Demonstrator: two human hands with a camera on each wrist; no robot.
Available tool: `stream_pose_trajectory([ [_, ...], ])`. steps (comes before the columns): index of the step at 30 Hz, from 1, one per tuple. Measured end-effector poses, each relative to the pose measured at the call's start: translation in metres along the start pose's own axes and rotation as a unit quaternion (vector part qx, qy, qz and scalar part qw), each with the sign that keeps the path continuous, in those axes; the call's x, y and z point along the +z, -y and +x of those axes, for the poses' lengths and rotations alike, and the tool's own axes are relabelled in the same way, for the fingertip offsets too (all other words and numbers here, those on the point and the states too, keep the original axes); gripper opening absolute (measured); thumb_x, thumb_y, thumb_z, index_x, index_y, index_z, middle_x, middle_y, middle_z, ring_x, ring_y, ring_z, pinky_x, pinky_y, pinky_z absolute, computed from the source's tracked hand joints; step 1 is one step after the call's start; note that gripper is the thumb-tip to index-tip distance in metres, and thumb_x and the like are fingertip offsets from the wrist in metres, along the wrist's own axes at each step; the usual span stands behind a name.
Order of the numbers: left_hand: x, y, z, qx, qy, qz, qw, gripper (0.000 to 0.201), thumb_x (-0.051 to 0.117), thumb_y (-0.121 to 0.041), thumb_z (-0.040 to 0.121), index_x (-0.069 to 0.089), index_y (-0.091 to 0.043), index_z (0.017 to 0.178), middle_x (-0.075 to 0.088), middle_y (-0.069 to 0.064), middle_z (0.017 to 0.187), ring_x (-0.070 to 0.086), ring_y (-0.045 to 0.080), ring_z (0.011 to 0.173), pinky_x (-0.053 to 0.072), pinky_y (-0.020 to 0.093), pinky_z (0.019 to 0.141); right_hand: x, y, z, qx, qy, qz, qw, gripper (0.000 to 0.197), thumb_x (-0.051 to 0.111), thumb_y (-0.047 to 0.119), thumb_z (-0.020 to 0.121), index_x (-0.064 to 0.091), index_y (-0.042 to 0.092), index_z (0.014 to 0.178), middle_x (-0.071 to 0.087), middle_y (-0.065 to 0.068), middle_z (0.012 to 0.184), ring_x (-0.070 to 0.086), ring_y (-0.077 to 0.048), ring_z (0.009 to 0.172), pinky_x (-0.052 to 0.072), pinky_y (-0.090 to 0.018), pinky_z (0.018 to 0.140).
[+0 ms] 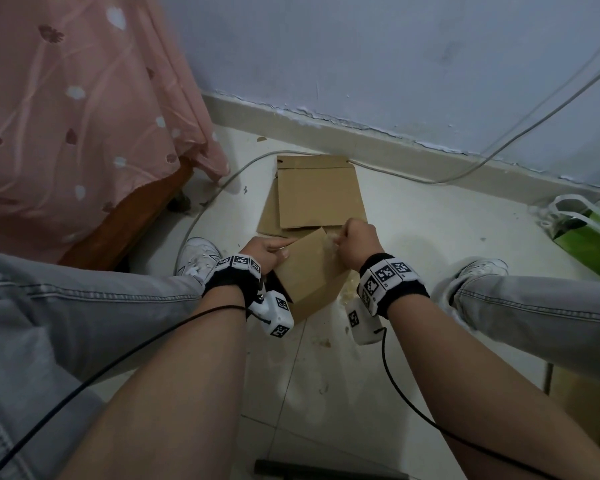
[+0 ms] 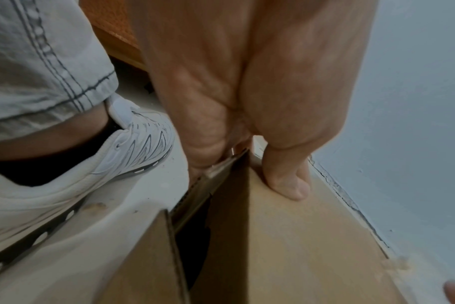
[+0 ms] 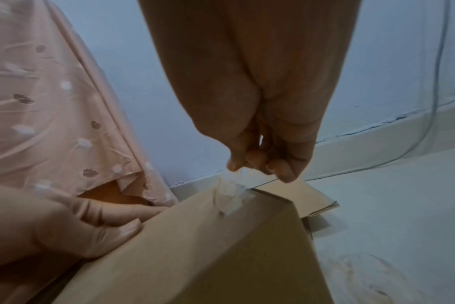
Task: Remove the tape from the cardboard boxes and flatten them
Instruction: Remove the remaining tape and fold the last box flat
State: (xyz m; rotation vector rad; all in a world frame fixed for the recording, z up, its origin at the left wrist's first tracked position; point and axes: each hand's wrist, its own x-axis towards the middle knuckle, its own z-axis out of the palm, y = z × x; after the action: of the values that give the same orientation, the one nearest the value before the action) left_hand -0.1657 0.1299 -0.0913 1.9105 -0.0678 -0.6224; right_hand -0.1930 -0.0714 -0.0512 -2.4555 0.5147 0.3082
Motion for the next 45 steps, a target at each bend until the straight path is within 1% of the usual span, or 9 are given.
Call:
stream_pose_trajectory([
  [7, -0.002, 0.0, 0.002, 0.002, 0.007, 0.004, 1.0, 0.031, 0.056, -0.01, 0.098, 0.07, -0.025, 0.121, 0.071, -0.007, 0.1, 0.064, 0.0, 0.089, 0.051, 0.012, 0.081, -0.009, -0.004, 0.003, 0.011, 0.086, 0.092, 0.992, 0.017, 0.053, 0.026, 0.097, 0.057, 0.017, 0.111, 0.067, -0.01, 0.107, 0.066, -0.021, 0.091, 0.054, -0.031, 0.073],
  [10, -0.001, -0.001, 0.002, -0.003, -0.003, 0.005, 1.0, 0.03, 0.057, -0.011, 0.098, 0.07, -0.026, 0.121, 0.071, -0.006, 0.101, 0.061, -0.005, 0.084, 0.05, 0.009, 0.077, -0.013, 0.004, 0.003, -0.032, 0.128, -0.019, 0.991, 0.033, 0.053, 0.036, 0.095, 0.055, 0.021, 0.124, 0.063, -0.006, 0.118, 0.062, -0.023, 0.104, 0.054, -0.038, 0.09],
  [13, -0.001, -0.002, 0.003, 0.0, -0.008, 0.015, 1.0, 0.03, 0.057, -0.012, 0.098, 0.071, -0.026, 0.12, 0.071, -0.005, 0.1, 0.061, -0.005, 0.078, 0.05, 0.009, 0.07, -0.01, 0.012, 0.0, -0.072, 0.109, -0.119, 0.984, 0.045, 0.058, 0.046, 0.092, 0.055, 0.014, 0.122, 0.057, -0.005, 0.112, 0.056, -0.023, 0.099, 0.049, -0.033, 0.083],
  [18, -0.001, -0.001, 0.002, 0.004, -0.003, 0.019, 1.0, 0.03, 0.057, -0.011, 0.097, 0.071, -0.025, 0.12, 0.072, -0.004, 0.104, 0.061, -0.007, 0.08, 0.046, 0.002, 0.064, 0.004, 0.015, -0.006, -0.098, 0.071, -0.173, 0.977, 0.037, 0.074, 0.02, 0.083, 0.052, 0.007, 0.11, 0.057, -0.014, 0.112, 0.055, -0.027, 0.091, 0.049, -0.033, 0.076],
  [24, -0.001, -0.001, 0.003, -0.002, -0.001, 0.037, 0.999, 0.03, 0.058, -0.015, 0.098, 0.07, -0.029, 0.121, 0.07, -0.007, 0.106, 0.061, -0.001, 0.085, 0.048, 0.012, 0.073, 0.008, 0.003, -0.007, -0.101, 0.04, -0.097, 0.989, 0.008, 0.063, 0.002, 0.084, 0.069, 0.006, 0.086, 0.066, -0.015, 0.1, 0.064, -0.032, 0.092, 0.056, -0.04, 0.083],
  [30, 0.0, -0.001, 0.002, 0.0, -0.007, 0.015, 1.0, 0.029, 0.058, -0.012, 0.097, 0.07, -0.026, 0.12, 0.071, -0.007, 0.102, 0.061, -0.005, 0.082, 0.046, 0.003, 0.067, -0.006, -0.015, 0.0, -0.01, -0.002, 0.065, 0.998, 0.021, 0.07, 0.008, 0.083, 0.067, 0.02, 0.066, 0.072, -0.006, 0.079, 0.069, -0.02, 0.075, 0.059, -0.03, 0.076],
  [34, -0.003, 0.002, 0.002, -0.006, 0.001, 0.004, 1.0, 0.029, 0.059, -0.012, 0.097, 0.071, -0.028, 0.119, 0.072, -0.007, 0.106, 0.066, 0.005, 0.092, 0.053, 0.017, 0.084, -0.019, -0.024, 0.009, 0.065, -0.068, 0.206, 0.974, 0.015, 0.069, 0.006, 0.084, 0.067, 0.014, 0.071, 0.07, -0.007, 0.066, 0.067, -0.017, 0.056, 0.06, -0.03, 0.064],
  [37, -0.004, 0.003, 0.003, -0.008, 0.009, -0.001, 1.0, 0.03, 0.058, -0.011, 0.097, 0.071, -0.028, 0.118, 0.072, -0.006, 0.11, 0.065, 0.009, 0.099, 0.051, 0.024, 0.095, -0.039, -0.032, 0.018, 0.073, -0.07, 0.268, 0.958, 0.005, 0.067, 0.008, 0.087, 0.068, 0.007, 0.082, 0.068, -0.011, 0.068, 0.066, -0.021, 0.061, 0.062, -0.036, 0.07],
  [45, 0.0, -0.003, 0.004, -0.002, 0.004, 0.032, 0.999, 0.031, 0.056, -0.009, 0.098, 0.069, -0.021, 0.123, 0.068, -0.004, 0.107, 0.058, -0.008, 0.083, 0.044, 0.001, 0.068, -0.014, -0.003, -0.003, -0.01, 0.043, 0.041, 0.998, 0.044, 0.077, 0.05, 0.076, 0.061, 0.016, 0.098, 0.059, 0.003, 0.09, 0.058, -0.014, 0.084, 0.049, -0.03, 0.074],
])
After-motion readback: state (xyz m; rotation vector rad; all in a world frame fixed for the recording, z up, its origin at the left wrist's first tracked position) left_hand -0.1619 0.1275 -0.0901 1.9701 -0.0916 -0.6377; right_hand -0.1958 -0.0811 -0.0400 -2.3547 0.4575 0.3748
